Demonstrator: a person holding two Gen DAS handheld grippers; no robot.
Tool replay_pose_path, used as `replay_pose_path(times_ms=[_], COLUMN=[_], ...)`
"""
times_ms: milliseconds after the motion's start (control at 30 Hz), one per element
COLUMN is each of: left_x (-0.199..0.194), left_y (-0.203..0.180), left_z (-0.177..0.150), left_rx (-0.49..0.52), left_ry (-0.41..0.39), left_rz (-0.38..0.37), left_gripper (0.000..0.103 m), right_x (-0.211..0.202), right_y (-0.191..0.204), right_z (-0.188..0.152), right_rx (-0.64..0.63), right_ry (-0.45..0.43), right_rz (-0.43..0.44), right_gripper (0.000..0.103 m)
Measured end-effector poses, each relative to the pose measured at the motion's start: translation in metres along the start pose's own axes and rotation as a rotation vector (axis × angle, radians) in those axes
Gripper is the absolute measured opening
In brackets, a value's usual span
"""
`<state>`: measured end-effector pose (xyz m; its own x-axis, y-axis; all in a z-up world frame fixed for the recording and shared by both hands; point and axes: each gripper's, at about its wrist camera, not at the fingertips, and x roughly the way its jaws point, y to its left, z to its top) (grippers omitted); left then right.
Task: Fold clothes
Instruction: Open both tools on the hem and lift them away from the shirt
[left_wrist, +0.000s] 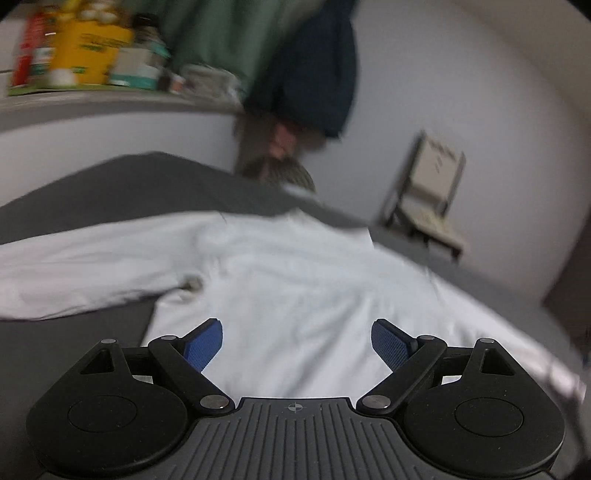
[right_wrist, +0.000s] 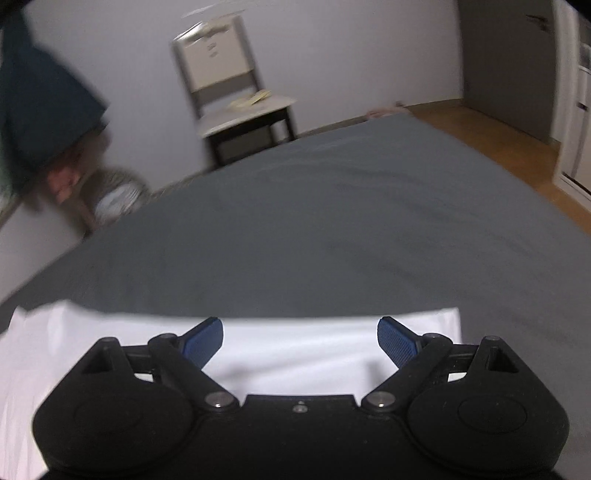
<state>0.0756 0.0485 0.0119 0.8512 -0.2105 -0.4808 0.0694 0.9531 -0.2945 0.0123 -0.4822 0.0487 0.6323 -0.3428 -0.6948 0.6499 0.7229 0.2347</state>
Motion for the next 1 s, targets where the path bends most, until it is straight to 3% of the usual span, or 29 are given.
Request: replay_pose_path(times_ms=[167, 233, 367, 567, 733, 833, 933, 1000], left_x=[0.012, 0.013, 0.014, 0.021, 0.035, 0.037, 0.036, 0.031], left_y=[0.003, 0.006, 0.010, 0.007, -0.003, -0.011, -0.015, -0.015], left_z=[-0.001, -0.002, -0.003, -0.002, 0.002, 0.002, 0.002, -0.001], left_rx=[0.012, -0.003, -0.025, -0.029, -0.037, -0.003, 0.056, 0.080], left_ry=[0.020, 0.019, 0.017, 0.033, 0.138, 0.144, 0.174, 0.145], left_rz=[-0.022, -0.026, -0.017, 0.062, 0.186, 0.218, 0.157, 0.120], left_gripper=[0.090, 0.090, 0.090, 0.090, 0.091, 0.091, 0.091, 0.091], right_x=[0.015, 0.019, 0.024, 0.033, 0.040, 0.039, 0.035, 0.028], right_y=[-0.029, -0.034, -0.031, -0.037, -0.035, -0.035, -0.038, -0.042], right_z=[0.006, 0.006, 0.005, 0.012, 0.012, 0.011, 0.011, 0.010], right_rx=[0.134, 0.093, -0.011, 0.021, -0.032, -0.046, -0.049, -0.054], right_ry=[-0.152, -0.186, -0.161, -0.066, -0.006, -0.002, -0.045, -0.071], right_rz=[-0.059, -0.057, -0.084, -0.136, -0.108, -0.096, -0.095, -0.077], right_gripper=[0.092, 0.103, 0.103, 0.103, 0.103, 0.103, 0.103, 0.103])
